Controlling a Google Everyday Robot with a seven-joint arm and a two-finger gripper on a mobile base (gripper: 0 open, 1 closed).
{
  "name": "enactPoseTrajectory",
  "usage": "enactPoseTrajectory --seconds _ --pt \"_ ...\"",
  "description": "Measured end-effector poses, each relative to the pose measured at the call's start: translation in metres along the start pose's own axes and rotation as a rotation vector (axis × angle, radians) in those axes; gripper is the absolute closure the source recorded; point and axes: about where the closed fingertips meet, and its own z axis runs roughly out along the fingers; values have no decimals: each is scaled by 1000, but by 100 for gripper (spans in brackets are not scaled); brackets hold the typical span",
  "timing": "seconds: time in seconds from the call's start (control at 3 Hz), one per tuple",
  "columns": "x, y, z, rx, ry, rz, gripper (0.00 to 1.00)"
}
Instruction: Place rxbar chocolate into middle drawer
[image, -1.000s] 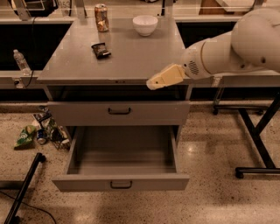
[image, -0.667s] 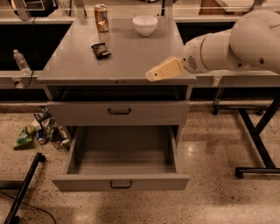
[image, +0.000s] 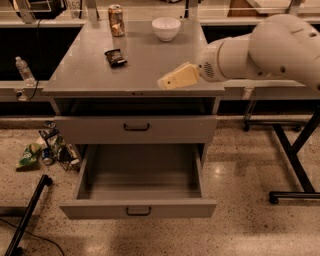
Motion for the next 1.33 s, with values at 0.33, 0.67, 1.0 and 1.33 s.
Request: enactPoseTrajectory --seconds 0.33,0.67,1.0,1.33 --pt "-4 2 49 -10 -44 35 0" --pt "-1 3 101 -24 -68 63 0" --pt "-10 8 152 -57 -103 60 0" --pt "-20 12 192 -73 -121 55 0"
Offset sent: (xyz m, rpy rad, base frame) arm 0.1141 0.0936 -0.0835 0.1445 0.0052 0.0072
